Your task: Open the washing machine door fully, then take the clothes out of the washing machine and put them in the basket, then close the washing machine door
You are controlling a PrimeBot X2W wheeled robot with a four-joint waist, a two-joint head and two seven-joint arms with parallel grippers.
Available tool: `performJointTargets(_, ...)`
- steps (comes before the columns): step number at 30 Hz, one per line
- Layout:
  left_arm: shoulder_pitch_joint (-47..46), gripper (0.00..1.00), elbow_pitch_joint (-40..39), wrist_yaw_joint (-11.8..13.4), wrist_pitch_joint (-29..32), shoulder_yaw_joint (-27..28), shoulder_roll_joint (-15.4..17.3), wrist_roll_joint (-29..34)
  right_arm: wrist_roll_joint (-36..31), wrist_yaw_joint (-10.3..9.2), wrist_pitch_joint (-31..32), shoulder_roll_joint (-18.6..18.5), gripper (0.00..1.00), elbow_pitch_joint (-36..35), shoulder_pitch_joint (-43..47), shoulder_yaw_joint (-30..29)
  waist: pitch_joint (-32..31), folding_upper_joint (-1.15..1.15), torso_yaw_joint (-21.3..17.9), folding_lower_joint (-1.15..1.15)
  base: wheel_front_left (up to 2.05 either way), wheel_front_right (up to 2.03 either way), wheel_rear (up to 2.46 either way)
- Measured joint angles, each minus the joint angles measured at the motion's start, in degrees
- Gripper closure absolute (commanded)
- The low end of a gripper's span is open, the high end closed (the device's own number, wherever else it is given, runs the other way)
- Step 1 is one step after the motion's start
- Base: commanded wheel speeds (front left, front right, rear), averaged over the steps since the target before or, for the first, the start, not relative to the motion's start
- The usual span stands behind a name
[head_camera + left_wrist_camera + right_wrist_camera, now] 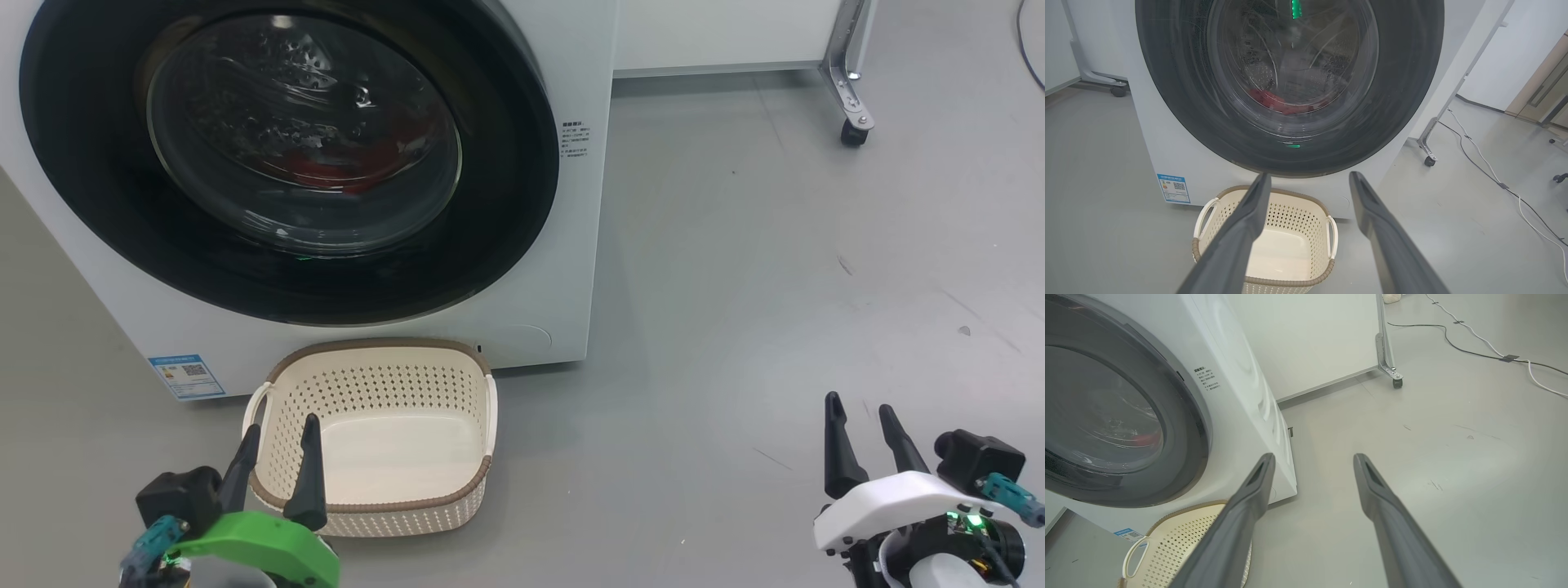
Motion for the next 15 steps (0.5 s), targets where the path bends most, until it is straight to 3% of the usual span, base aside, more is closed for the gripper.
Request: performJointTargets(15,0.1,0.00,0.4,2.0,-2.8,-3.4,0.0,10.8,-11.0,-1.63,-2.9,0.1,0.00,-0.8,1.2,3.6,-0.2,0.00,0.3,0.00,0.00,0.00,0.00)
